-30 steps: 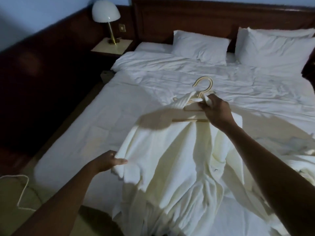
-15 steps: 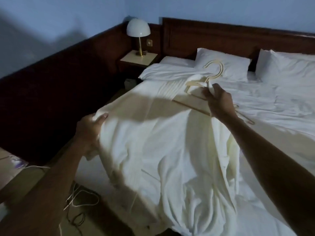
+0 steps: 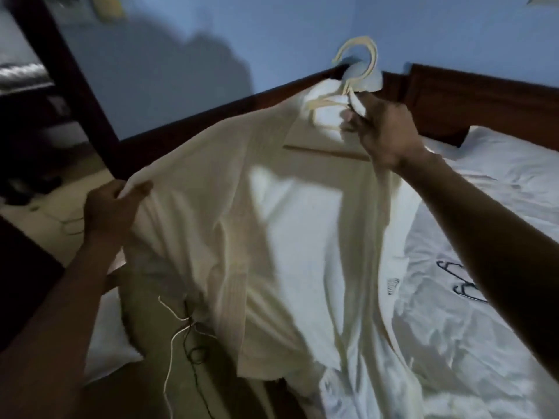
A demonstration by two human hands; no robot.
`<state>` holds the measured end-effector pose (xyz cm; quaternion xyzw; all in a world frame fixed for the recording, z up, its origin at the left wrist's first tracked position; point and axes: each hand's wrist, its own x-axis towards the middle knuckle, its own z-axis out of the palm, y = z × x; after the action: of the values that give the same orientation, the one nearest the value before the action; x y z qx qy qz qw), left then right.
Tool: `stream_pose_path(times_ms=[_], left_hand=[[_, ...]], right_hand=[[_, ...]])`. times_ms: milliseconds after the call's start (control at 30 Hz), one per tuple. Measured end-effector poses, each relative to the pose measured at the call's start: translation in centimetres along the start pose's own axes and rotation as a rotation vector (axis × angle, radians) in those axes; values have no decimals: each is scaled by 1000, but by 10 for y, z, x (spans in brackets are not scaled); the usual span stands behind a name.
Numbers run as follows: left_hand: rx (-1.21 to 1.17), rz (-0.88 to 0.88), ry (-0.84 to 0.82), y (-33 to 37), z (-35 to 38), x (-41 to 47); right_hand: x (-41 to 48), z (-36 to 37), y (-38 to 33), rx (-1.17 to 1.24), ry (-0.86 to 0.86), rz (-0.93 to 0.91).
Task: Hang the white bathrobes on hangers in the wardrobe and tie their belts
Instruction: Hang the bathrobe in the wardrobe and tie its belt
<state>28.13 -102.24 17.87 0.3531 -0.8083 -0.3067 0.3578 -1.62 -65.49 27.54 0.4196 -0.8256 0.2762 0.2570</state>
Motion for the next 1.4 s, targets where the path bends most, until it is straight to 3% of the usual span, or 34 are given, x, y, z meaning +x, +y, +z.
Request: stream_pose_path(times_ms=[133,267,433,600,767,900,1100,1400], left_hand=[[-79,23,-49,-13,-56,0],[-114,-92,-58,-28,-93,-3],[61,-141,208,-33,-149,4],[461,-234,526,-24,-231,23],[588,-458,308,-52,-265,-5],[482,-508,430,-80,-290,-34],[428,-134,690,-72,-328,-22],[316,124,584,-62,-416,78]], right_hand=[[50,47,-67,149,-30,-77],[73,105,-134,302,-110,-221],[115,149,-201,392,-183,-373],[172,168,-262,532,-242,-461],[196,199,-330,672,-286,-609],[194,222,-405,715,-309,-720],[181,257,-514,841,-345,-841],[185,270,-675,885,-368,-1022]])
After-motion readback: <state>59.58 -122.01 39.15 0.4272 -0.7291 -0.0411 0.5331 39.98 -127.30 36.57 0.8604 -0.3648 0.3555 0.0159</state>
